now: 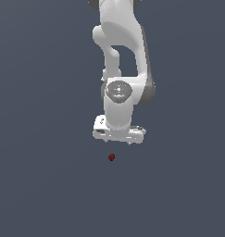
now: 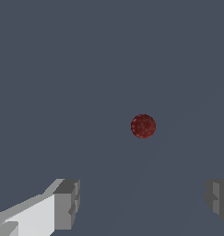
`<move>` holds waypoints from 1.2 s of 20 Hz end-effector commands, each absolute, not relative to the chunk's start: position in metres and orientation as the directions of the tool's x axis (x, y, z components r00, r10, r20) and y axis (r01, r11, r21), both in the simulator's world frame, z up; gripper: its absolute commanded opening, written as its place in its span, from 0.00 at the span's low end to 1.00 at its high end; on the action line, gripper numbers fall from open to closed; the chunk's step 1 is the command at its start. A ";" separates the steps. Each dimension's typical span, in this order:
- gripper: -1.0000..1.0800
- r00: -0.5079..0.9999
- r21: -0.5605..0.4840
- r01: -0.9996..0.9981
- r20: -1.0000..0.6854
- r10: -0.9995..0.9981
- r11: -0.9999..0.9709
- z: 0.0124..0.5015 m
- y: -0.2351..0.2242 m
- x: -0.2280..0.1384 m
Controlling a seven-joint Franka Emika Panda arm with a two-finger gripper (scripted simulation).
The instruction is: Pick up the object and move it to a goal position.
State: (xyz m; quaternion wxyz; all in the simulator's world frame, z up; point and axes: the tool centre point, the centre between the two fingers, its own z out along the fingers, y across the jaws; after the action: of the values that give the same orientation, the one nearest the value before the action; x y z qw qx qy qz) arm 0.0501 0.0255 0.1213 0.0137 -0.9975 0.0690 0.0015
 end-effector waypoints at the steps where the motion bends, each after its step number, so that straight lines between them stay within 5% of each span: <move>1: 0.96 0.983 -0.020 -0.182 -0.005 -0.182 -0.983 0.106 0.018 0.060; 24: 0.96 0.958 0.000 -0.287 -0.001 -0.287 -0.958 0.043 -0.002 0.079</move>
State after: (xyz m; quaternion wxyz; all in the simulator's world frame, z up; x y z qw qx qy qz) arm 0.0801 -0.0014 0.0514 0.0003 -0.9895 0.1448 -0.0003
